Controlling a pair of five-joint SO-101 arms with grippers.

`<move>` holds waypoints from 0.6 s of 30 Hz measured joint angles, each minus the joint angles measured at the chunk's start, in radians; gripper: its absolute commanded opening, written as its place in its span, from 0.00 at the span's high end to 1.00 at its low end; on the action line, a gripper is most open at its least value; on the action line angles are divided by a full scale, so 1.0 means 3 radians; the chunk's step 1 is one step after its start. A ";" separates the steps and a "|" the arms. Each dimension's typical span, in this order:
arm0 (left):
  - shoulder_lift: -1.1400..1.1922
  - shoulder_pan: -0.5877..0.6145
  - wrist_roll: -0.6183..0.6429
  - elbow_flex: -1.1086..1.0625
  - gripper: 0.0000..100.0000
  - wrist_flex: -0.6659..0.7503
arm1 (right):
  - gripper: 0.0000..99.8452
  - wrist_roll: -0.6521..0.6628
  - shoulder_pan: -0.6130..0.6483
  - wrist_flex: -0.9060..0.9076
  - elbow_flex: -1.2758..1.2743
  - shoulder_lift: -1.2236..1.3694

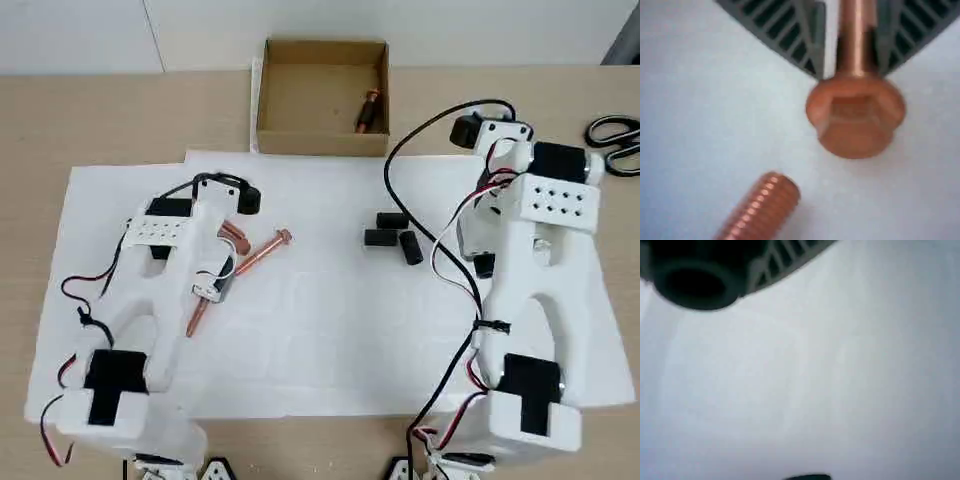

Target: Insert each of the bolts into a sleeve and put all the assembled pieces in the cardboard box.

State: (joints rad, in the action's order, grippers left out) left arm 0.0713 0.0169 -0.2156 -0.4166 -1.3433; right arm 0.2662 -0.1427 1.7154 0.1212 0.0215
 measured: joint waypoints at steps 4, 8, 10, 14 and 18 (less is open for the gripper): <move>-0.0097 0.0000 0.0000 0.0000 0.93 0.0051 | 1.00 0.0000 0.0000 0.0000 0.0000 0.0000; -0.0097 0.0000 0.0000 -0.0026 0.93 0.0128 | 1.00 0.0000 0.0000 0.0000 0.0000 0.0000; -0.0072 0.0000 0.0000 -0.0031 0.93 0.0133 | 1.00 0.0000 0.0000 0.0000 0.0000 0.0000; 0.0015 0.0000 0.0000 -0.0031 0.93 0.0210 | 1.00 0.0000 0.0000 0.0000 0.0000 0.0000; 0.0097 0.0000 0.0000 -0.0031 0.93 0.0245 | 1.00 0.0000 0.0000 0.0000 0.0000 0.0000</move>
State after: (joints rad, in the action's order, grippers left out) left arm 0.1005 0.0169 -0.2156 -0.4258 -1.2697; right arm 0.2662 -0.1427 1.7154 0.1212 0.0215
